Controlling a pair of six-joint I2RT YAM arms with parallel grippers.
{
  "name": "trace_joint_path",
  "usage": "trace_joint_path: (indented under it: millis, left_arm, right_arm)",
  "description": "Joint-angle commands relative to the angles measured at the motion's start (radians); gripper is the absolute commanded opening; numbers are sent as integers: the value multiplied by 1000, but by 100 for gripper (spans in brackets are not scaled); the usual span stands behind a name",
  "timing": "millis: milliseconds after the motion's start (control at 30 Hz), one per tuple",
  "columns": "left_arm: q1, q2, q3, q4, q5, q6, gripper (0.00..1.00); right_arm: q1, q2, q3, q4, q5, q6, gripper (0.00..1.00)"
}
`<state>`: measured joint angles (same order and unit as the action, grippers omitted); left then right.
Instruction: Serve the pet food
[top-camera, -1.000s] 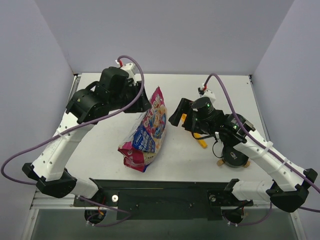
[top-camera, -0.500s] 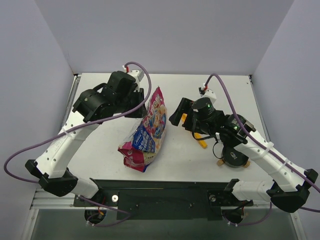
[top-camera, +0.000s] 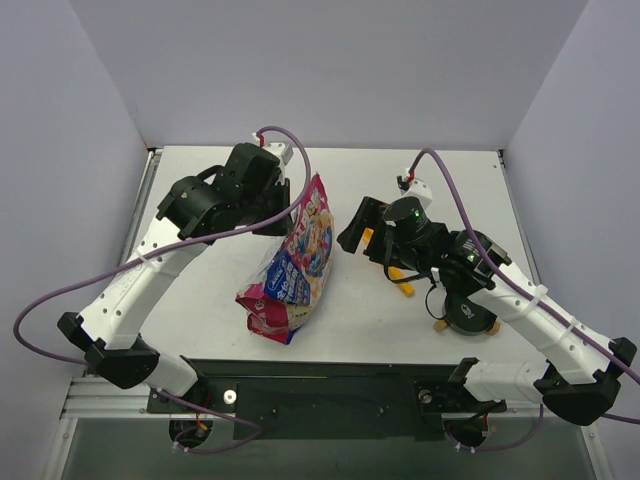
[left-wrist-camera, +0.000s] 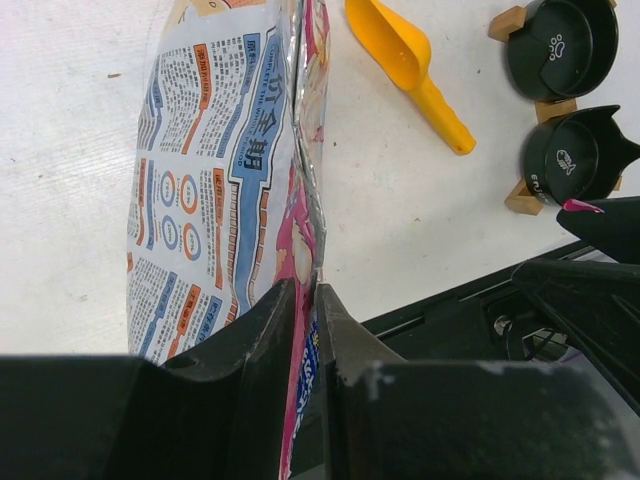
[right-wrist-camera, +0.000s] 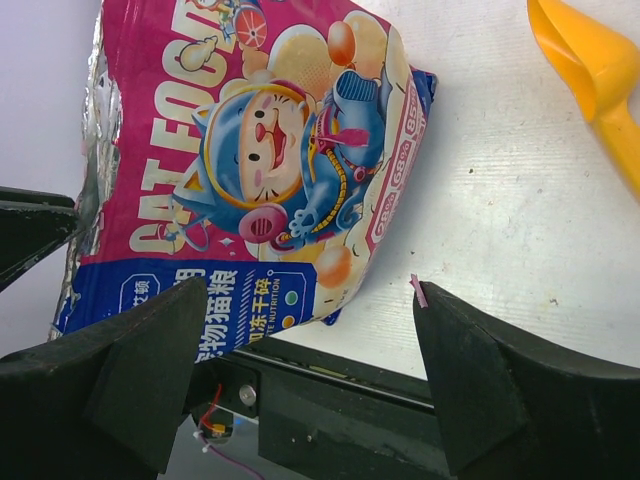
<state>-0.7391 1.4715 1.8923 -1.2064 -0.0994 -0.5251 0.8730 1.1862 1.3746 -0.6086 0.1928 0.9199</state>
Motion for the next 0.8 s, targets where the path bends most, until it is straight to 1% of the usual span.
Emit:
trace_joint_path:
  millis: [0, 67, 400, 533, 633, 767]
  left_arm:
    - [-5, 7, -6, 39, -37, 23, 23]
    - [-3, 10, -4, 39, -49, 22, 20]
    - [-5, 30, -28, 54, -65, 30, 14]
    - [-6, 39, -39, 56, -42, 33, 14]
    - [-5, 39, -59, 64, -25, 27, 16]
    - [-8, 36, -84, 44, -55, 20, 17]
  right_arm:
    - [14, -17, -3, 18, 34, 10, 79]
    - [14, -17, -5, 20, 34, 11, 79]
    - [21, -8, -2, 21, 36, 8, 79]
    - [27, 0, 4, 21, 36, 8, 79]
    - [29, 9, 7, 20, 36, 7, 79]
    - [34, 12, 7, 20, 34, 8, 79]
